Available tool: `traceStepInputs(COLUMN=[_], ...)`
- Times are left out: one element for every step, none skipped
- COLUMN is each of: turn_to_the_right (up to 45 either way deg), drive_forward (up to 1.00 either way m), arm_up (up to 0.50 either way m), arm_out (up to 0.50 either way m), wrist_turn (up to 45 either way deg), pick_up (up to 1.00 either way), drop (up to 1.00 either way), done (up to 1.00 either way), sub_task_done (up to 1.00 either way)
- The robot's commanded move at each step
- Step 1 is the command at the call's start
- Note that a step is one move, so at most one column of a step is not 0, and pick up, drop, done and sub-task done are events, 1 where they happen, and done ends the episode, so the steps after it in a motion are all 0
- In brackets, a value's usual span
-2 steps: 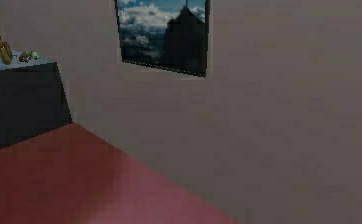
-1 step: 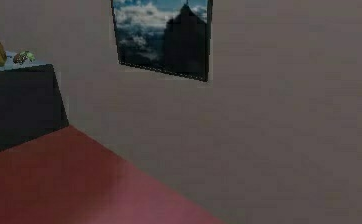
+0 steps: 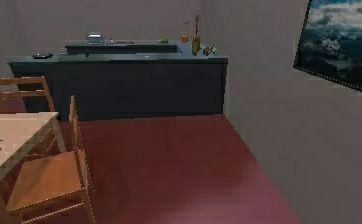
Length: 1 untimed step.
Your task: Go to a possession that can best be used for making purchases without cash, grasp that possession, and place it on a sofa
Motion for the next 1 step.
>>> traceStepInputs(turn_to_the_right=[-3.0], drive_forward=[0.00], arm_up=[0.00], arm_out=[0.00], wrist_turn=[0.0], pick_up=[0.00], drop=[0.00], done=[0.00], sub_task_done=[0.00])
